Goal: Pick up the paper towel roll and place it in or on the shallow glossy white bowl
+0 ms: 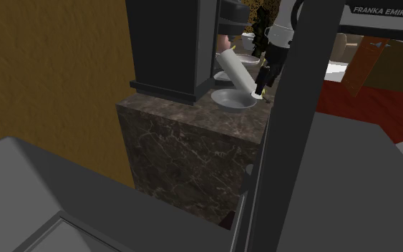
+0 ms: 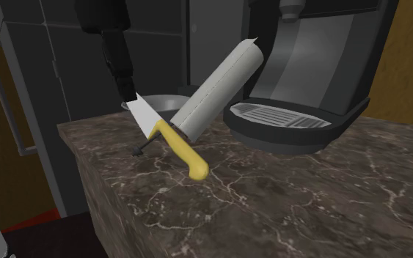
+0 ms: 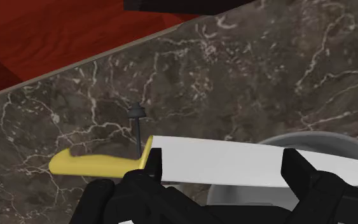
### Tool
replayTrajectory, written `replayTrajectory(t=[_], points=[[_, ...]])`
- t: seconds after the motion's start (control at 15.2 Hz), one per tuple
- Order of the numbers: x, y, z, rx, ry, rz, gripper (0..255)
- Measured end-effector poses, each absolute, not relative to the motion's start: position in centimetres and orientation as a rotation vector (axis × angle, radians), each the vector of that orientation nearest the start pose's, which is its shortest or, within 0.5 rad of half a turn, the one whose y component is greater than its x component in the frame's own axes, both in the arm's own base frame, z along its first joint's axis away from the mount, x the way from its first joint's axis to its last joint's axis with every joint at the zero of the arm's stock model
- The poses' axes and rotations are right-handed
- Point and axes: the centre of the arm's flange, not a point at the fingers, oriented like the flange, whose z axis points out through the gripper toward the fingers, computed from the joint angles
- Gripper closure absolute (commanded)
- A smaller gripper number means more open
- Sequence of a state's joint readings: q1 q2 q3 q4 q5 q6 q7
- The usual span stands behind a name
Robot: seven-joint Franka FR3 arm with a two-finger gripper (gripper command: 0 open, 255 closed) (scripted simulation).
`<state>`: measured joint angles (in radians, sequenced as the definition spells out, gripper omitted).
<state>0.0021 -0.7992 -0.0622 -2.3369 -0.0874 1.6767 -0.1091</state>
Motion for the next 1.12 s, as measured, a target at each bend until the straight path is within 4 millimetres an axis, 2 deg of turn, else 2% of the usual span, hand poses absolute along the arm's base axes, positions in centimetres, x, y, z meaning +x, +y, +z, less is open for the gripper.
replayTrajectory(t=[0.13,0.26,0.33,0.53,0.92,1.12], points=[[31.6,-3.8,61.4,-3.174,-0.122,-0.24,0],[32.6,-5.1,61.7,-3.133,-0.17,-0.332,0],[33.2,-6.0,62.3,-3.107,-0.198,-0.387,0],[34.7,-8.6,62.4,-3.02,-0.282,-0.552,0],[38.9,-13.4,63.6,-2.821,-0.436,-0.854,0],[40.0,-13.5,62.9,-2.795,-0.454,-0.891,0]])
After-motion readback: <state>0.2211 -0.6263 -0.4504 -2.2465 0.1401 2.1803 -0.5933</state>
